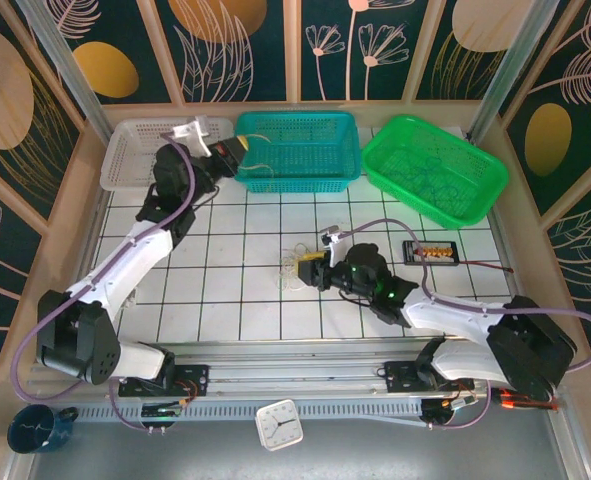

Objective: Untangle the cables

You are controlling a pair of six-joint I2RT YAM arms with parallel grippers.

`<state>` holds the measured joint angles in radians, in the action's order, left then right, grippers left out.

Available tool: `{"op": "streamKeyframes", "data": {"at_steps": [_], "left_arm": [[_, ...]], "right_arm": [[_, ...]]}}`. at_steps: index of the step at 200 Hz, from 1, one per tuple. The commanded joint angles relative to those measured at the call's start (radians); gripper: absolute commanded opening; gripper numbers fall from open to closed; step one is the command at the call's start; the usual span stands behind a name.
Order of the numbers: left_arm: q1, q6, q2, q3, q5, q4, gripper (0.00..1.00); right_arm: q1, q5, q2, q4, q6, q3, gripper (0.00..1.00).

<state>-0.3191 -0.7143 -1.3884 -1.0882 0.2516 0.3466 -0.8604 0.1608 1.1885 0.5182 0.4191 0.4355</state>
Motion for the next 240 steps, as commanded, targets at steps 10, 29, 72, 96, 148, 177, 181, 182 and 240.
{"op": "streamKeyframes", "data": {"at_steps": [10,29,72,96,148,177,181,182,240], "left_arm": [[0.065,0.137,-0.050,-0.110,-0.117,-0.075,0.00],[0.092,0.193,-0.100,-0.180,-0.172,-0.112,0.00],[0.151,0.253,-0.238,-0.341,-0.265,-0.155,0.00],[0.187,0.261,-0.318,-0.437,-0.301,-0.192,0.00],[0.269,0.248,-0.536,-0.631,-0.321,-0.292,0.00],[0.308,0.255,-0.639,-0.734,-0.326,-0.361,0.01],[0.313,0.257,-0.652,-0.744,-0.327,-0.371,0.02],[0.315,0.256,-0.654,-0.746,-0.328,-0.372,0.02],[0.358,0.257,-0.706,-0.814,-0.298,-0.445,0.56]], "right_arm": [[-0.006,-0.074,-0.059,-0.048,0.004,-0.018,0.38],[-0.003,-0.096,-0.080,-0.066,0.007,-0.021,0.38],[0.005,-0.150,-0.123,-0.105,0.025,-0.034,0.48],[0.019,-0.173,-0.149,-0.132,0.039,-0.041,0.51],[0.058,-0.202,-0.194,-0.218,0.069,-0.037,0.55],[0.070,-0.212,-0.219,-0.252,0.076,-0.034,0.55],[0.071,-0.213,-0.222,-0.255,0.076,-0.034,0.55],[0.071,-0.214,-0.223,-0.256,0.076,-0.034,0.55],[0.082,-0.207,-0.215,-0.254,0.100,-0.049,0.55]]}}
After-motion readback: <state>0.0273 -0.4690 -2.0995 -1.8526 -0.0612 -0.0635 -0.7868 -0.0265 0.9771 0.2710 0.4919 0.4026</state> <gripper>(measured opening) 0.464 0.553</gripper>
